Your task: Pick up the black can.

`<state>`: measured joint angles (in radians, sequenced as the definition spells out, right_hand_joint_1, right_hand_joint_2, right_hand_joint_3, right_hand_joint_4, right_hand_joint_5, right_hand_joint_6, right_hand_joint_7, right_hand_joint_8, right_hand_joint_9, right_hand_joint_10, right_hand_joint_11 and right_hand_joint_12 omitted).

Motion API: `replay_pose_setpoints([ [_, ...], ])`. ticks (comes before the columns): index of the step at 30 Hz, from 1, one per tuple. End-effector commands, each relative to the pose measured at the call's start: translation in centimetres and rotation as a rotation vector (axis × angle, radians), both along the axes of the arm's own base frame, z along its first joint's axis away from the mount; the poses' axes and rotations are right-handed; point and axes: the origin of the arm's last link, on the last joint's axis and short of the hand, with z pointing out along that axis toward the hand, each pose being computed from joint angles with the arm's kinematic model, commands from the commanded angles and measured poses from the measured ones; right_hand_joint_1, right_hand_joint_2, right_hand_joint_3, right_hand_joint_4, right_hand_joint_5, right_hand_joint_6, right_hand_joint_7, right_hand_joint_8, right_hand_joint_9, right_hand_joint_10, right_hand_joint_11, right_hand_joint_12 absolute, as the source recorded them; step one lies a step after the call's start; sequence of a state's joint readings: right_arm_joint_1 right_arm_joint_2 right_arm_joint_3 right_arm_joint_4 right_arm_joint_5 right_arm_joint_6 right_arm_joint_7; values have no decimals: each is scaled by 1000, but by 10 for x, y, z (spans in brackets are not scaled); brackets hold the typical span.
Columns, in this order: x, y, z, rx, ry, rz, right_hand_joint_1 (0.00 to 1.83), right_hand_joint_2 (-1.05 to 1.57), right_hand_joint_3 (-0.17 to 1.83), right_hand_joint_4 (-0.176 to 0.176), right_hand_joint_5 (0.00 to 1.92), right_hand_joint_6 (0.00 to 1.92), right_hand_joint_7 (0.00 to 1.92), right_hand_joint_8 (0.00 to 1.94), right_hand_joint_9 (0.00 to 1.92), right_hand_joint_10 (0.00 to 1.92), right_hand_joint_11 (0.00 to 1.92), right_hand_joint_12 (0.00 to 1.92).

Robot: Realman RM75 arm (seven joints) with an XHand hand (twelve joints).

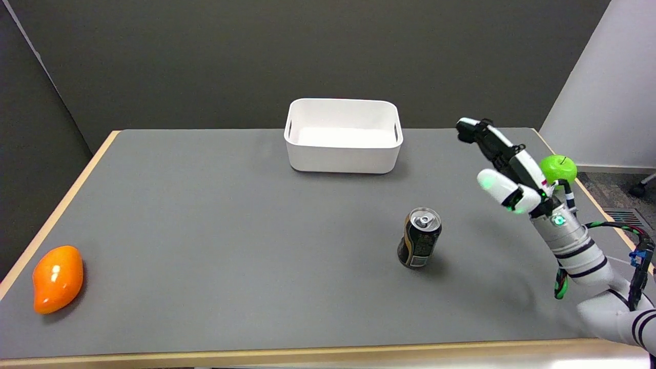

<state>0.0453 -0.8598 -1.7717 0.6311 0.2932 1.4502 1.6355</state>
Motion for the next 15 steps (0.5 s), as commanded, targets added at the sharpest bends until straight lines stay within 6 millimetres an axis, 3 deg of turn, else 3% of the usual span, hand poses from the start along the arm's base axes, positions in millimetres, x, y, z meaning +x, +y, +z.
replay_pose_setpoints([
  [1, -25, 50, -33, 175, 110, -21, 372, 619, 793, -88, 163, 358, 196, 285, 16, 638, -1, 816],
  [5, -28, 55, -32, 159, 100, -34, 360, 616, 797, -90, 171, 377, 222, 310, 48, 660, -1, 943],
  [8, -35, 56, -24, 125, 103, -77, 340, 556, 929, -90, 148, 450, 200, 397, 52, 678, -1, 975],
  [12, -43, 57, -1, 12, 106, -137, 336, 556, 929, -90, 149, 449, 203, 397, 60, 680, -1, 989],
  [15, -48, 59, 16, -48, 12, -189, 317, 556, 931, -93, 144, 444, 201, 393, 65, 671, -1, 989],
])
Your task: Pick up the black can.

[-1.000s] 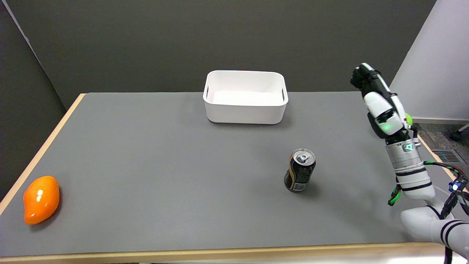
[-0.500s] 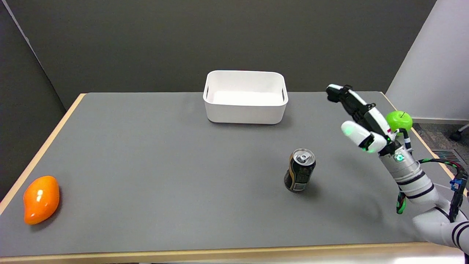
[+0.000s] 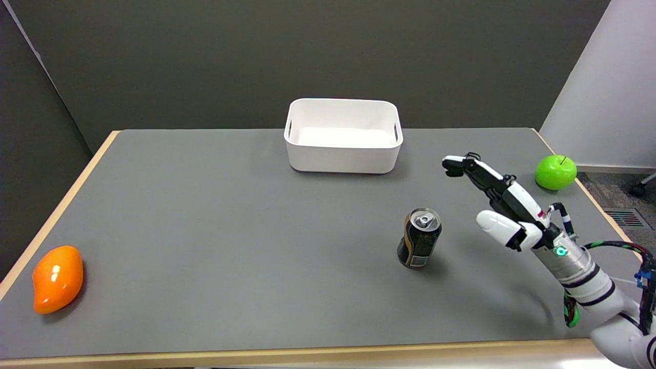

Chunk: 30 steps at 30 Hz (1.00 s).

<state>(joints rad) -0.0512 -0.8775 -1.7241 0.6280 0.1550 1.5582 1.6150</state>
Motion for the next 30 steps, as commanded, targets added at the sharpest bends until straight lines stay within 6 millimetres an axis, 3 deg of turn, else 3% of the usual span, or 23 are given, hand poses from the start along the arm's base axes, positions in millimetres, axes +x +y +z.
replay_pose_setpoints([
  [1, -30, 26, 39, -173, -113, -169, 305, 558, 920, -96, 135, 431, 189, 381, 60, 655, -1, 972],
  [3, -35, 28, 40, -171, -251, -194, 245, 590, 803, -119, 62, 298, 63, 226, 1, 474, -1, 803],
  [7, -45, 32, 44, -164, -451, -245, 227, 540, 885, -153, -1, 104, -1, -1, -1, -1, -1, 341],
  [9, -49, 33, 41, -146, -460, -274, 249, 555, 903, -164, -1, 65, -1, -1, -1, -1, -1, 288],
  [13, -55, 30, 24, -66, -467, -325, 278, 611, 743, -175, -1, 40, -1, -1, -1, -1, -1, 35],
  [20, -56, 8, -7, 41, -450, -393, 366, 647, 628, -176, -1, -1, -1, -1, -1, -1, -1, -1],
  [30, -42, -11, -31, 173, -393, -495, 412, 656, 598, -176, -1, -1, -1, -1, -1, -1, -1, -1],
])
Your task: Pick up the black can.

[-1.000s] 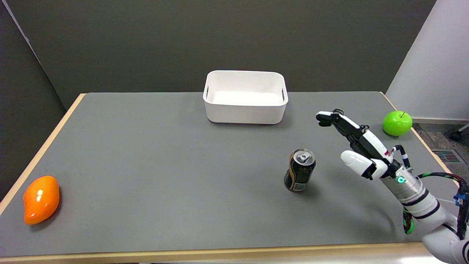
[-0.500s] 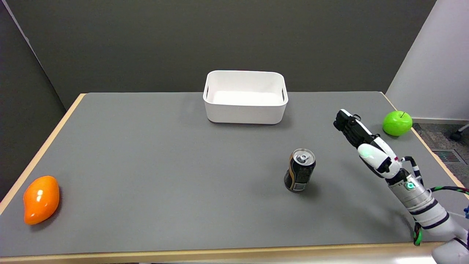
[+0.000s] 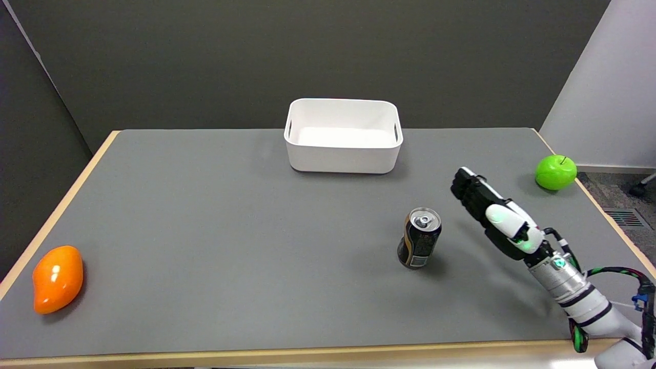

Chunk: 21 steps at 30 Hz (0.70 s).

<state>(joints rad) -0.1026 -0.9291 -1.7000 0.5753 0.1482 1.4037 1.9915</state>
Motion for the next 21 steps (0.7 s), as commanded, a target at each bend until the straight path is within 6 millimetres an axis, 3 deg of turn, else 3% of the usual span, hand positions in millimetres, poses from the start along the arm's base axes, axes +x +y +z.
replay_pose_setpoints([
  [1, 5, -25, -40, 210, -51, -154, 417, 656, 597, -176, -1, -1, -1, -1, -1, -1, -1, -1],
  [21, -17, -24, -65, 224, -78, -224, 407, 654, 605, -176, -1, -1, -1, -1, -1, -1, -1, -1],
])
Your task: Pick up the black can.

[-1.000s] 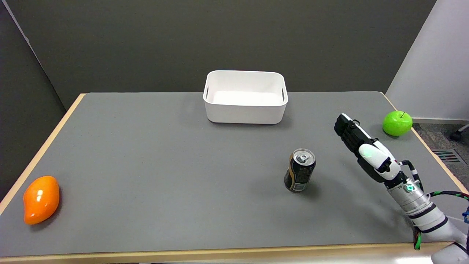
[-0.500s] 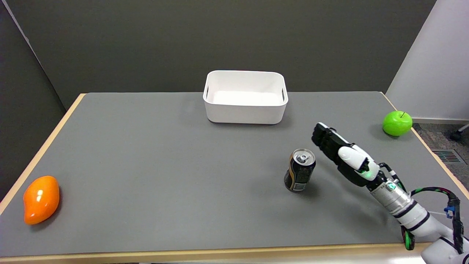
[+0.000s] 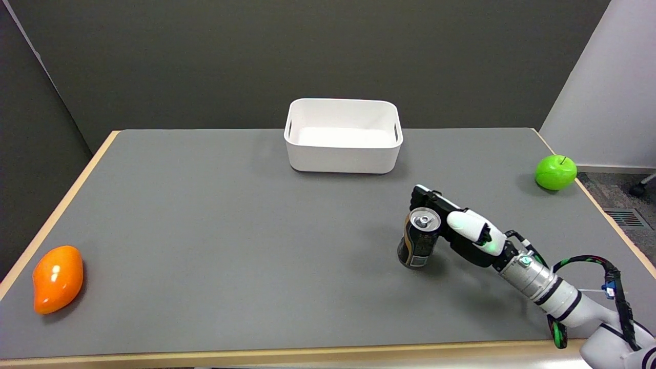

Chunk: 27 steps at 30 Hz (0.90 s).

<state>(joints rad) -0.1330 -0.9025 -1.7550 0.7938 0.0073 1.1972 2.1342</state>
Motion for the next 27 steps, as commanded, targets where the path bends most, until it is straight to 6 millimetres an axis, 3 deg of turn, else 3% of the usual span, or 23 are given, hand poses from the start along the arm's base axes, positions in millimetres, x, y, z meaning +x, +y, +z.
replay_pose_setpoints([
  [1, -13, -4, -23, 36, -24, -65, 404, 654, 607, -176, -1, -1, -1, -1, -1, -1, -1, -1],
  [9, -10, -10, -26, 45, -8, -47, 390, 634, 693, -176, -1, -1, -1, -1, -1, -1, -1, -1],
  [12, -9, -13, -28, 58, 6, -39, 403, 648, 633, -176, -1, 13, -1, -1, -1, -1, -1, -1],
  [16, -9, -17, -29, 53, 26, -38, 650, 648, 640, -176, -1, 43, -1, -1, -1, -1, -1, -1],
  [27, -13, -21, -27, 20, 75, -47, 868, 548, 817, -176, 31, 76, -1, -1, -1, -1, -1, -1],
])
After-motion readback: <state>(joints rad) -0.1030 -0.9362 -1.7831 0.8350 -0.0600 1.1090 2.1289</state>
